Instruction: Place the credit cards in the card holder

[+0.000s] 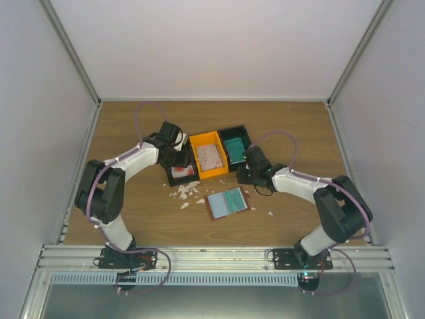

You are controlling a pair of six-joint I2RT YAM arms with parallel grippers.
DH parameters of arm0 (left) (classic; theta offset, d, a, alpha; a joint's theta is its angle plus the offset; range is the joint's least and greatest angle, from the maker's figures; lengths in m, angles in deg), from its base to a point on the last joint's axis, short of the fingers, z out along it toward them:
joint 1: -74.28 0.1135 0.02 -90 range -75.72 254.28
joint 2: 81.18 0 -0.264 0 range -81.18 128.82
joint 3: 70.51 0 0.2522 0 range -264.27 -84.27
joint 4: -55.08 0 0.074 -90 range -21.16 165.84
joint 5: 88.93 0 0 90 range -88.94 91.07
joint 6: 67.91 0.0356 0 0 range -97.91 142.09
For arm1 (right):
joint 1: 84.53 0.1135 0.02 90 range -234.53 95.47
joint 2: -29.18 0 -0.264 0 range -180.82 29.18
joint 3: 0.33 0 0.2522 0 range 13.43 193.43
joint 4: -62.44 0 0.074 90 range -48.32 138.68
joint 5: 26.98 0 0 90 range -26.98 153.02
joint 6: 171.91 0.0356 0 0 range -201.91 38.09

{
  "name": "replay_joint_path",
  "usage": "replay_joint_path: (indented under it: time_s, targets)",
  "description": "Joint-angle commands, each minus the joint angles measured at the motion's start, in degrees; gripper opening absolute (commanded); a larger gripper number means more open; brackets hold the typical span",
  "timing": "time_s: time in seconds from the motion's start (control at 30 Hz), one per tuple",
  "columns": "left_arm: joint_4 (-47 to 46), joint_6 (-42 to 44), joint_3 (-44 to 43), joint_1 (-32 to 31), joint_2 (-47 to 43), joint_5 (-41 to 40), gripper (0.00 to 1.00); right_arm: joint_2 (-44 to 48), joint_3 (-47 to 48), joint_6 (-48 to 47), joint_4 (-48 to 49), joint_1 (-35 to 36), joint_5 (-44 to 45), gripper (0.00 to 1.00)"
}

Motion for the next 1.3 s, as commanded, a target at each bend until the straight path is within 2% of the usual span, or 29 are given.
replay_joint_path:
  time_s: [0.0, 0.23, 0.4, 0.57, 0.67, 0.83, 0.93, 1.13, 1.27]
  targets:
    - [1.5, 3.2, -2.1, -0.2, 1.5, -5.2, 0.50, 0.1, 1.0, -3.1, 2.6, -2.5, 0.3, 0.39]
    - [2.5, 4.7, -3.8, -0.2, 5.2, -6.7, 0.51, 0.2, 0.3, -3.7, 4.2, -2.9, -1.4, 0.40]
    - [4.6, 7.4, -7.1, -0.3, 7.6, -6.1, 0.52, 1.1, -0.9, -3.8, 5.0, -2.9, -6.1, 0.40]
    - [6.8, 10.4, -7.2, -0.3, 9.0, -4.8, 0.46, 2.5, -2.8, -3.8, 6.7, -1.6, -10.5, 0.39]
    - [8.6, 11.4, -7.9, -0.4, 9.6, -4.4, 0.45, 1.2, -2.7, -4.1, 7.8, -0.5, -11.3, 0.40]
    - [12.2, 13.9, -9.4, -0.7, 10.5, -8.7, 0.55, -2.6, -0.5, -5.2, 8.8, 0.1, -10.4, 0.41]
    - [13.3, 15.5, -10.0, -0.7, 10.7, -12.0, 0.57, -4.0, 0.5, -5.6, 9.1, 0.1, -9.4, 0.41]
    - [13.3, 17.2, -10.8, -0.8, 11.4, -12.8, 0.65, -4.5, 0.6, -5.7, 9.4, 0.2, -8.6, 0.43]
    - [15.9, 18.8, -14.0, -0.7, 14.9, -11.4, 0.64, -4.5, 0.1, -5.9, 9.4, 0.5, -8.4, 0.43]
